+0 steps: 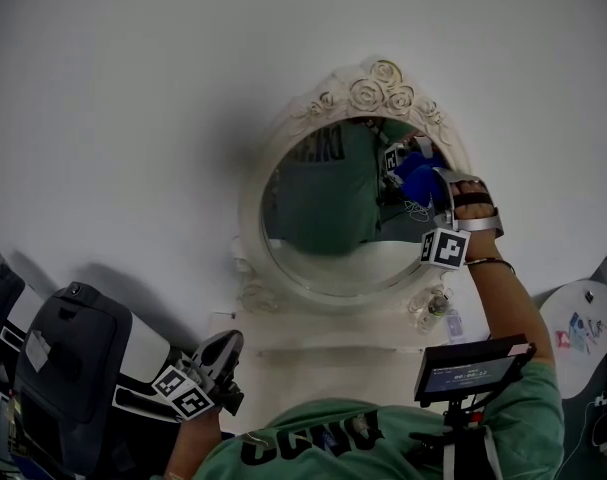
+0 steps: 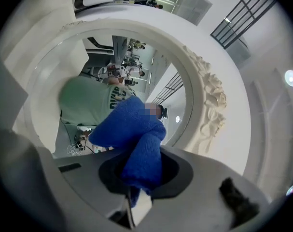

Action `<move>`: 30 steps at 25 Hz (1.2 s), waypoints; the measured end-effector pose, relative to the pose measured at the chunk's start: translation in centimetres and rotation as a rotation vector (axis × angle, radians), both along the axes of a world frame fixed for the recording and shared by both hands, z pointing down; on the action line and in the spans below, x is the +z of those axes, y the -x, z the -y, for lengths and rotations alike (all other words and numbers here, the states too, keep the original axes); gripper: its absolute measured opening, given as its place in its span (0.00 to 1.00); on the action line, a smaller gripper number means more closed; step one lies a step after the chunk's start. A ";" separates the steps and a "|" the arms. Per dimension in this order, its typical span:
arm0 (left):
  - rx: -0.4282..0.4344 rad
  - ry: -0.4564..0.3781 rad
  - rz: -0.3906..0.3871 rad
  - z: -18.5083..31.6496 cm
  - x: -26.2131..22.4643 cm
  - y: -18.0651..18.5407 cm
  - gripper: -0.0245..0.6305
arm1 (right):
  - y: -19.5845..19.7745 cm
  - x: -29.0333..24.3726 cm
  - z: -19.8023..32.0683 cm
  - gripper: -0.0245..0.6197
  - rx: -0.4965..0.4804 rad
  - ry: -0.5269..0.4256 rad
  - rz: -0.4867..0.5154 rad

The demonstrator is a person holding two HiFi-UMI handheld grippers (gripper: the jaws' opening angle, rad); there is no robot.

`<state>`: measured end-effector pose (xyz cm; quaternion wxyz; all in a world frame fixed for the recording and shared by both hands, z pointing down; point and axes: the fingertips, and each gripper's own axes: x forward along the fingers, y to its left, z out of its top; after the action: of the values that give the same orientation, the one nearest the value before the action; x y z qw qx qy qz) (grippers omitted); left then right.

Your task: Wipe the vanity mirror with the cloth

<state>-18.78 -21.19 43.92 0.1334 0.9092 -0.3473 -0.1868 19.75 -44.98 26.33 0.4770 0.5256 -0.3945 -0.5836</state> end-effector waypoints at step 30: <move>-0.083 -0.010 -0.010 -2.0 0.1 3.4 0.04 | 31.9 2.8 0.1 0.12 -0.471 0.092 -0.060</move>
<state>-22.16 -19.23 44.01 0.1229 0.8936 -0.3832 -0.1986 -12.17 -45.06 29.12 0.3628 0.3791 -0.5180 -0.6756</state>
